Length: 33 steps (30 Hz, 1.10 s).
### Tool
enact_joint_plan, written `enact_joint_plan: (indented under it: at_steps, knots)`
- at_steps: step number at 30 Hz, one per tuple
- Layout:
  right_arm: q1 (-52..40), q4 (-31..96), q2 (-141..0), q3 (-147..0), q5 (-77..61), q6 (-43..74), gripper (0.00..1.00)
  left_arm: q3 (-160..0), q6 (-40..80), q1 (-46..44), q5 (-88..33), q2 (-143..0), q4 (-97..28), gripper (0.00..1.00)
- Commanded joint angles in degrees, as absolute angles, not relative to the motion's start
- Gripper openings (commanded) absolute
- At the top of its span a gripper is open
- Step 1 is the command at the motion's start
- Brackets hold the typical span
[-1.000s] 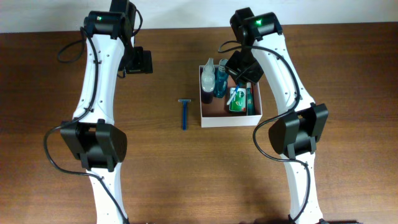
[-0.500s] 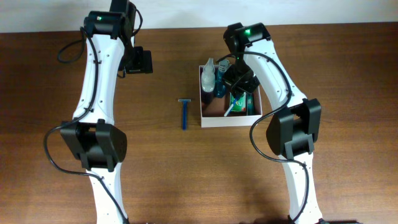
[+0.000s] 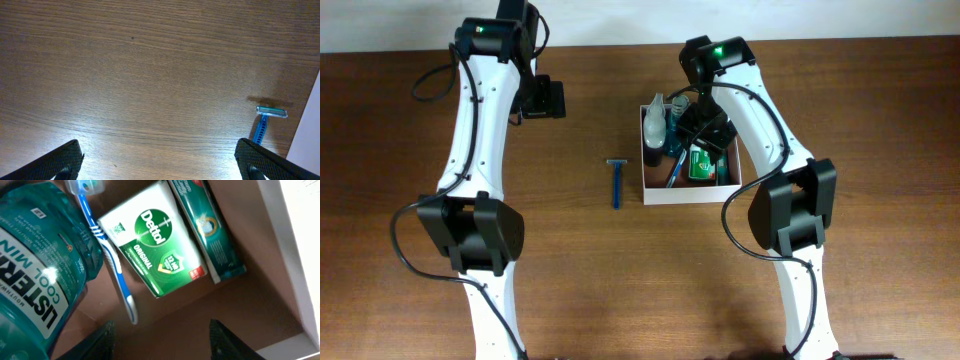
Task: Pack container
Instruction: 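Open the right gripper and withdraw it to the right side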
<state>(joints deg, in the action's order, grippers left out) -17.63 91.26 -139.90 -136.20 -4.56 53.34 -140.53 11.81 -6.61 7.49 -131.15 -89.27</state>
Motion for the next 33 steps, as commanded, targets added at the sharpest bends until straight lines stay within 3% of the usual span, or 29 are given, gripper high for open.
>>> enact_joint_plan:
  at_steps: [1,8,17,27,33]
  knots:
    - [-17.21,91.5,-139.87,-139.0,-1.61,49.93,0.58,-140.29,12.38,-6.59,7.29,-131.24,-88.92,0.99]
    - [-11.7,97.36,-139.76,-152.35,-1.74,46.19,0.61,-140.29,12.38,-6.59,7.29,-131.24,-88.73,0.99]
    - [2.2,97.34,-135.87,-167.37,-3.88,31.05,0.96,-140.29,12.38,-6.59,7.29,-131.24,-87.88,0.99]
    - [18.15,97.34,-135.41,-165.1,-3.88,3.11,0.99,-140.29,12.27,-6.59,5.17,-131.24,-89.47,0.99]
    - [25.65,97.3,-135.48,-159.44,-3.84,-1.48,0.99,-140.29,5.54,-7.03,-1.96,-131.24,-89.84,0.99]
